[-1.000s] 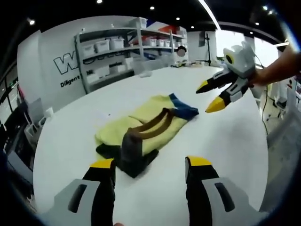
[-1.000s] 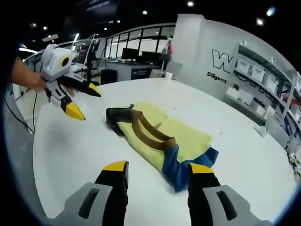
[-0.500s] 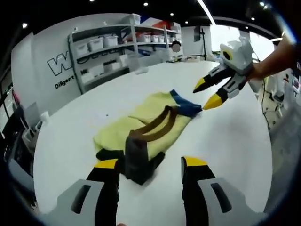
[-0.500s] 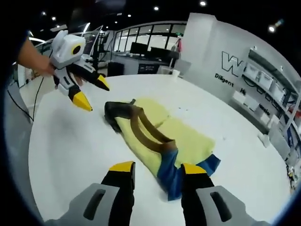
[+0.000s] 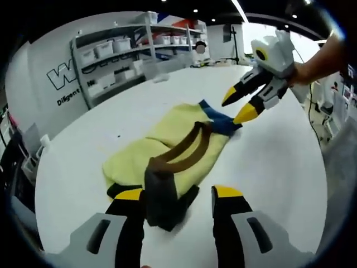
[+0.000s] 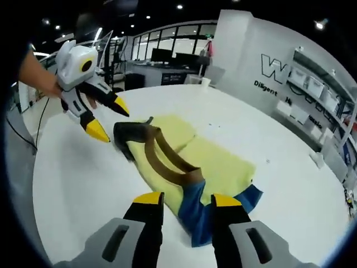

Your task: Fold the garment on the visible template until the final outline fits inside the template.

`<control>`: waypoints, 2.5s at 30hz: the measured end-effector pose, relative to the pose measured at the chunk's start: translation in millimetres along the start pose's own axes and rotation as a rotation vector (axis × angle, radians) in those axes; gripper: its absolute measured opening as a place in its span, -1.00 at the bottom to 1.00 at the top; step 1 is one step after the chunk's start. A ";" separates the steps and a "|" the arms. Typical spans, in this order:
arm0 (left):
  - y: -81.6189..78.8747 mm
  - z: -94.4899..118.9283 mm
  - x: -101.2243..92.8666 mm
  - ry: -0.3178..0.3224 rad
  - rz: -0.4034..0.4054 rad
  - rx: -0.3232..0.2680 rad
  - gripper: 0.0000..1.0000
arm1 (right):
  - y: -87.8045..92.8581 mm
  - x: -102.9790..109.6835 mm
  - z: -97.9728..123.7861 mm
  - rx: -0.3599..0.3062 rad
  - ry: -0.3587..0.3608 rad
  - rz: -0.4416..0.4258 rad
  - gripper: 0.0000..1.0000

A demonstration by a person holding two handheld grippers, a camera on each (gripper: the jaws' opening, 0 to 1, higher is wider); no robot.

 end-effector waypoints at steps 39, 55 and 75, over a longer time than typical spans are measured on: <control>12.1 -20.8 23.7 0.100 0.125 0.169 -0.99 | 27.4 2.6 -35.8 0.254 -0.090 -0.191 -1.00; 33.6 -1.5 -16.5 0.227 0.114 0.256 -1.00 | 39.0 23.4 1.6 0.372 -0.225 -0.069 -1.00; 52.2 22.9 -71.6 0.322 0.120 0.284 -1.00 | 56.5 53.4 58.2 0.438 -0.329 0.012 -1.00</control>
Point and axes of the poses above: the point that each gripper's makers call its tool centre point, and the gripper's own axes: z roughly backward along the fingers, x roughly to its left, y roughly out of its underside, the point moved 10 cm from there along z, roughly backward along the fingers, and after that the axes turned 14 degrees about y, right-handed, at the moved point
